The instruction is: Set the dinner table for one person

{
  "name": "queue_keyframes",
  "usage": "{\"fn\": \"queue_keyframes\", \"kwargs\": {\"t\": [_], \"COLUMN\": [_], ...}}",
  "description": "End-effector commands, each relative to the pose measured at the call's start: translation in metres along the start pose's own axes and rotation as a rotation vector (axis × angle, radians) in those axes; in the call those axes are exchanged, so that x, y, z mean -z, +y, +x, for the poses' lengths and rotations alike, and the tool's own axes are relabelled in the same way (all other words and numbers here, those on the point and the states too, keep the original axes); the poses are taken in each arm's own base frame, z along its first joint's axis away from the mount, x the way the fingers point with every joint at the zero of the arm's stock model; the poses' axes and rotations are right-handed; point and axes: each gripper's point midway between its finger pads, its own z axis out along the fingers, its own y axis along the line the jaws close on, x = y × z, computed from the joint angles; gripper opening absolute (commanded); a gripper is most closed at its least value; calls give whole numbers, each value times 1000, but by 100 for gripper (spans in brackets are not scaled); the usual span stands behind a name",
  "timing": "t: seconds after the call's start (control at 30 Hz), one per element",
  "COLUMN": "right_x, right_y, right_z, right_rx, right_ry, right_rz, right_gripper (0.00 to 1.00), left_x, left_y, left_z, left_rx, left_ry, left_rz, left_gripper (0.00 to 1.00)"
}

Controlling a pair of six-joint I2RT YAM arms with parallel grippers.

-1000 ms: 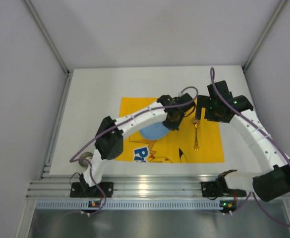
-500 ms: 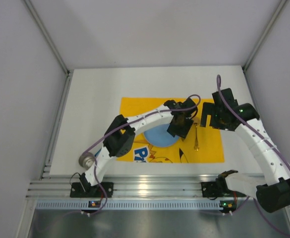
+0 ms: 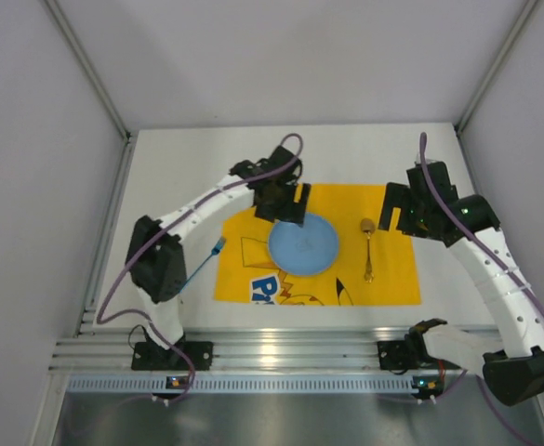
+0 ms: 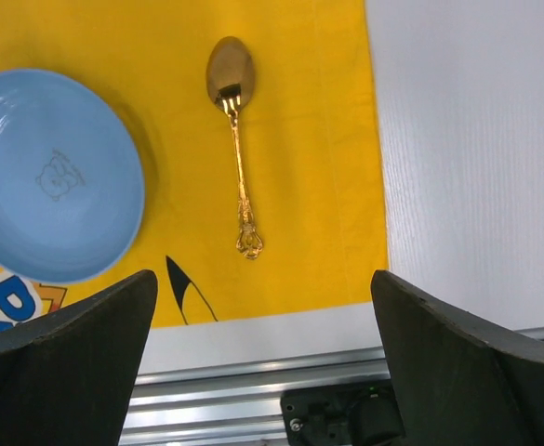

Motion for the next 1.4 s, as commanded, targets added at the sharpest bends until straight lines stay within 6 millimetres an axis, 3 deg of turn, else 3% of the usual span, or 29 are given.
{"fn": "queue_keyframes", "kwargs": {"t": [0.0, 0.07, 0.1, 0.17, 0.2, 0.3, 0.4, 0.7, 0.83, 0.87, 1.0, 1.1, 1.23, 1.27, 1.33, 1.37], "right_x": [4, -2, -3, -8, -9, -13, -17, -20, -18, -18, -15, -13, -9, -8, -7, -5], "right_y": [13, 14, 16, 20, 21, 27, 33, 41, 38, 36, 31, 28, 26, 26, 26, 26], "right_z": [-14, -11, -11, -11, -12, -16, -21, -31, -33, -32, -32, -33, -37, -38, -41, -42], "right_rx": [-37, -35, -33, -26, -20, -8, 4, 22, 30, 32, 39, 40, 39, 43, 43, 41], "right_ry": [-47, -27, -27, -13, -12, -4, 8, 10, 3, 5, -4, -5, -12, -10, -19, -23], "right_rz": [-60, -60, -67, -76, -81, -92, -103, -119, -110, -103, -94, -89, -89, -89, -88, -88], "right_gripper": [100, 100, 100, 100, 100, 100, 100, 100, 100, 100, 100, 100, 100, 100, 100, 100], "left_x": [50, 49, 46, 45, 44, 40, 32, -3, -15, -18, -26, -35, -29, -20, -5, 7], "left_y": [86, 117, 134, 170, 194, 230, 247, 270, 280, 283, 298, 305, 314, 315, 312, 307], "left_z": [4, 25, 47, 63, 80, 110, 131, 149, 153, 152, 149, 147, 136, 119, 103, 79], "left_rx": [26, 67, 95, 195, 260, 383, 400, 386, 397, 396, 390, 417, 439, 437, 442, 444], "left_ry": [-98, -62, -27, -11, 9, 57, 121, 245, 279, 288, 311, 326, 318, 270, 236, 162], "left_rz": [-172, -211, -234, -281, -310, -332, -335, -409, -443, -453, -500, -483, -504, -514, -518, -494], "left_gripper": [86, 85, 85, 84, 83, 81, 79, 73, 60, 47, 17, 0, 0, 0, 0, 0]}}
